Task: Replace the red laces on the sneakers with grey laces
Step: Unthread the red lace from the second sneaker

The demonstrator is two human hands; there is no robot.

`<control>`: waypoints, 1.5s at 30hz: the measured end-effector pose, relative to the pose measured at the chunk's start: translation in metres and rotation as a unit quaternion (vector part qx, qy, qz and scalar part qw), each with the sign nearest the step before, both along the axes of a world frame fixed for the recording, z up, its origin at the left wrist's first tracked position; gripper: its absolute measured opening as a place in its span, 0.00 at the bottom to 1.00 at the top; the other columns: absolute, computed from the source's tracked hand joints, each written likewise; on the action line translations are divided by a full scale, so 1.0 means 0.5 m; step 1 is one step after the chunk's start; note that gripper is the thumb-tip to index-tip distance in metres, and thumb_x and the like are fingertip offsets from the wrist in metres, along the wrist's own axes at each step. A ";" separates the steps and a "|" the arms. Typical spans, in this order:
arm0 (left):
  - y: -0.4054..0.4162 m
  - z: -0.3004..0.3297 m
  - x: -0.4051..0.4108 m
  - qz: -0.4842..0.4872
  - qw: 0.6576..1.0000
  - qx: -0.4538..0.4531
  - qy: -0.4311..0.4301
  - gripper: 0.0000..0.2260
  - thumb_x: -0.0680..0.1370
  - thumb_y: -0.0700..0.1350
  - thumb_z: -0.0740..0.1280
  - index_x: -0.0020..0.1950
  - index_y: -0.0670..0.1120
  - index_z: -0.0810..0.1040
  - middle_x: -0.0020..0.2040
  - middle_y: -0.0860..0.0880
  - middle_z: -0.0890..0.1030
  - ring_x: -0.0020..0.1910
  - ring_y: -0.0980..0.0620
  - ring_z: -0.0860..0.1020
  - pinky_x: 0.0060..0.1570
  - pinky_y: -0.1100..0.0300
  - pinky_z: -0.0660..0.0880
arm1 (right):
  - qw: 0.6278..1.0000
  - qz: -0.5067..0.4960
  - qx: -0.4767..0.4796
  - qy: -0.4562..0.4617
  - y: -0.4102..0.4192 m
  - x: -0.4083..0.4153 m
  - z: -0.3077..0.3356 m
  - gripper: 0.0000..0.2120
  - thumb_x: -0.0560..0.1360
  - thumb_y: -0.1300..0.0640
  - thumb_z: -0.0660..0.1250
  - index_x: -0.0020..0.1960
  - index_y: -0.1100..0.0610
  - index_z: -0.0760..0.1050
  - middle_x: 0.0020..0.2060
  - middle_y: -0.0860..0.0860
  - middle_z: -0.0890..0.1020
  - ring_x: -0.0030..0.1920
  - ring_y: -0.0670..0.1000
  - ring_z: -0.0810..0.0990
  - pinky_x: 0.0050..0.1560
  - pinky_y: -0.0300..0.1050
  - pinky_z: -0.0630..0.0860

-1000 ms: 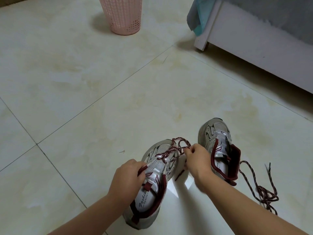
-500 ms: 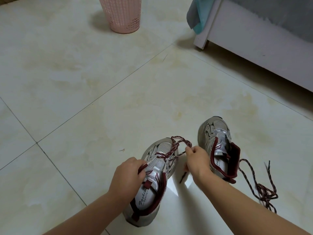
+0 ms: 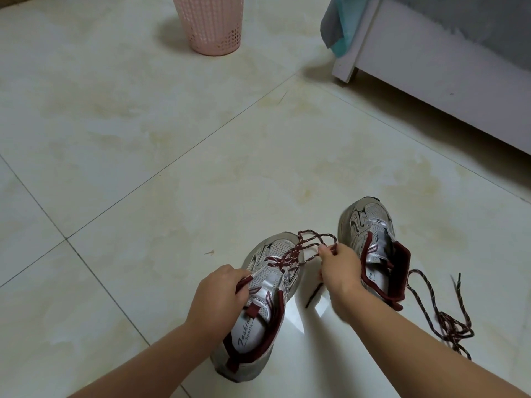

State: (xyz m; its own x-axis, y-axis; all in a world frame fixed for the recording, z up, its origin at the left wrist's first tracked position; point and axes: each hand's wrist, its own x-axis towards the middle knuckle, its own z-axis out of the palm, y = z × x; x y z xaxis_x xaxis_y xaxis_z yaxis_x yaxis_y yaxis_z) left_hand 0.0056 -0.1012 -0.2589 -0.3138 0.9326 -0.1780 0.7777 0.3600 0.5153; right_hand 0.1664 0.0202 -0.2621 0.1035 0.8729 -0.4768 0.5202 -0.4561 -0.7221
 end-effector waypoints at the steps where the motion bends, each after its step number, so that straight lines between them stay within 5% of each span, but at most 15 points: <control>1: 0.000 0.000 0.000 0.001 1.000 -0.001 -0.001 0.11 0.76 0.45 0.61 0.56 0.52 0.78 0.46 0.51 0.77 0.46 0.53 0.75 0.41 0.65 0.64 | 1.000 -0.001 -0.011 0.020 -0.002 -0.001 0.003 0.13 0.77 0.57 0.62 0.34 0.59 0.67 0.32 0.56 0.73 0.38 0.55 0.73 0.46 0.54 0.74; 6: -0.002 0.001 -0.001 0.003 1.000 0.001 -0.008 0.11 0.76 0.45 0.61 0.57 0.52 0.78 0.46 0.51 0.78 0.47 0.53 0.75 0.42 0.66 0.65 | 0.979 0.081 -0.140 0.123 -0.042 -0.021 0.002 0.17 0.75 0.64 0.66 0.31 0.58 0.63 0.24 0.53 0.70 0.23 0.50 0.68 0.22 0.38 0.69; 13: -0.001 0.003 0.001 0.000 1.000 -0.003 -0.007 0.11 0.76 0.44 0.61 0.56 0.51 0.78 0.45 0.51 0.77 0.46 0.53 0.75 0.40 0.66 0.63 | 1.000 -0.023 -0.014 0.016 0.013 0.010 0.000 0.13 0.76 0.61 0.62 0.33 0.59 0.67 0.34 0.60 0.75 0.37 0.55 0.73 0.46 0.56 0.74; 15: -0.001 0.004 0.001 -0.002 1.000 -0.004 -0.002 0.11 0.76 0.45 0.61 0.56 0.51 0.78 0.46 0.51 0.77 0.47 0.53 0.75 0.42 0.65 0.65 | 0.999 -0.011 -0.029 0.029 -0.003 0.011 0.003 0.14 0.77 0.59 0.62 0.32 0.59 0.66 0.32 0.59 0.74 0.36 0.55 0.73 0.43 0.55 0.75; 19: -0.002 0.003 0.000 0.001 1.000 -0.002 -0.007 0.11 0.76 0.44 0.62 0.56 0.52 0.78 0.46 0.51 0.77 0.47 0.52 0.75 0.44 0.63 0.66 | 0.973 0.038 -0.136 0.183 -0.047 0.000 0.008 0.15 0.76 0.58 0.65 0.33 0.60 0.66 0.25 0.54 0.71 0.21 0.49 0.69 0.21 0.38 0.69; 30: 0.000 0.003 0.002 -0.003 1.000 -0.007 -0.001 0.10 0.76 0.44 0.61 0.55 0.51 0.78 0.46 0.51 0.77 0.47 0.52 0.75 0.44 0.63 0.67 | 0.974 0.077 -0.095 0.193 -0.035 -0.016 0.015 0.16 0.75 0.69 0.62 0.31 0.59 0.65 0.26 0.54 0.71 0.22 0.47 0.69 0.23 0.36 0.71; 36: -0.002 0.003 0.000 -0.007 1.000 -0.003 0.001 0.10 0.76 0.45 0.61 0.55 0.51 0.78 0.46 0.51 0.77 0.46 0.53 0.75 0.42 0.64 0.66 | 0.993 -0.038 0.027 0.107 0.011 -0.001 0.019 0.13 0.77 0.64 0.61 0.34 0.59 0.65 0.27 0.56 0.72 0.28 0.53 0.70 0.40 0.51 0.72; 41: 0.000 0.003 0.001 -0.002 1.000 0.000 -0.005 0.11 0.76 0.45 0.61 0.56 0.52 0.78 0.46 0.51 0.77 0.47 0.52 0.75 0.44 0.64 0.67 | 0.982 0.078 -0.125 0.120 -0.042 -0.022 0.010 0.16 0.73 0.58 0.69 0.32 0.58 0.66 0.23 0.53 0.73 0.21 0.49 0.70 0.24 0.40 0.68; 45: -0.002 0.001 0.000 0.000 1.000 0.000 -0.005 0.12 0.76 0.45 0.61 0.57 0.52 0.78 0.47 0.51 0.77 0.47 0.53 0.75 0.44 0.65 0.66 | 0.985 0.104 -0.105 0.090 -0.048 -0.027 0.007 0.17 0.74 0.64 0.67 0.31 0.57 0.63 0.23 0.53 0.71 0.23 0.49 0.69 0.26 0.41 0.68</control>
State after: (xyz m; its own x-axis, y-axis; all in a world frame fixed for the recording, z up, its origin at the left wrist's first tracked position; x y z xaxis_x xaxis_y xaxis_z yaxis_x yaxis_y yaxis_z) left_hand 0.0055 -0.1022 -0.2586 -0.3113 0.9330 -0.1805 0.7726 0.3591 0.5236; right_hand 0.1529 -0.0039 -0.2587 -0.1710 0.7458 -0.6439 0.4900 -0.5026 -0.7122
